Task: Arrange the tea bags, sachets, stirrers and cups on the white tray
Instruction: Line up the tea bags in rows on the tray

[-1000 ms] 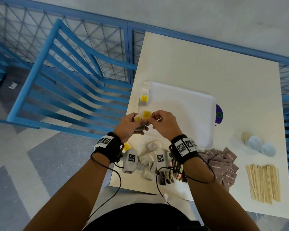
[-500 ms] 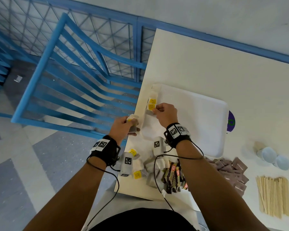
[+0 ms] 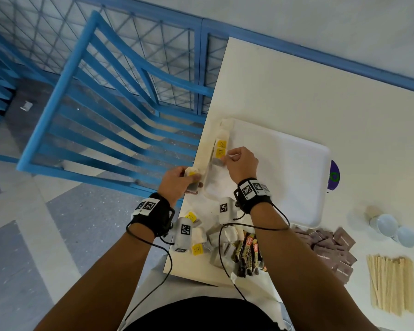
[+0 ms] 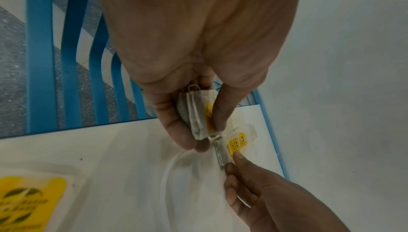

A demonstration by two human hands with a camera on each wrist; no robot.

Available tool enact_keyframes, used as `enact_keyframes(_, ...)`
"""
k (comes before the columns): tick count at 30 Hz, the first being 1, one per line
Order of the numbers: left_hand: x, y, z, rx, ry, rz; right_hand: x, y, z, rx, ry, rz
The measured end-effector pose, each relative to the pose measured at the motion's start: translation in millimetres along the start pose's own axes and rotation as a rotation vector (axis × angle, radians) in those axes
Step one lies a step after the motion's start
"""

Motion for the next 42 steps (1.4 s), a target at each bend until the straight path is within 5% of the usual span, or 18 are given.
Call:
enact_keyframes(6,-4.1,3.3,-3.6,-0.011,0.021,0.026,-16.6,-7.0,3.5,0.044,-0.041,-0.022)
enact_keyframes(13,-7.2,8.0,-4.0,-0.065,0.043,0.055,-48.8,11.4,16.3,0.033,-0.269,0.329)
enact_keyframes(30,-15.4,13.4,1.3,-0.066,0.033,0.102,-46.7,7.7,5.8,0.004,-0.173,0.260)
enact_keyframes(42,-11.8,-5.4,11.2,-0.069,-0.040,0.014,-24.2,7.9,-4.4,-0.005,-0.038,0.148)
Point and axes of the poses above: each hand's wrist, its own x-axis towards the middle knuckle, its own y-axis out of the palm, z = x × y, the point moved 4 cm from there along x, towards the middle knuckle, and after that the axes turned 1 degree about z, right-handed, at the moved point
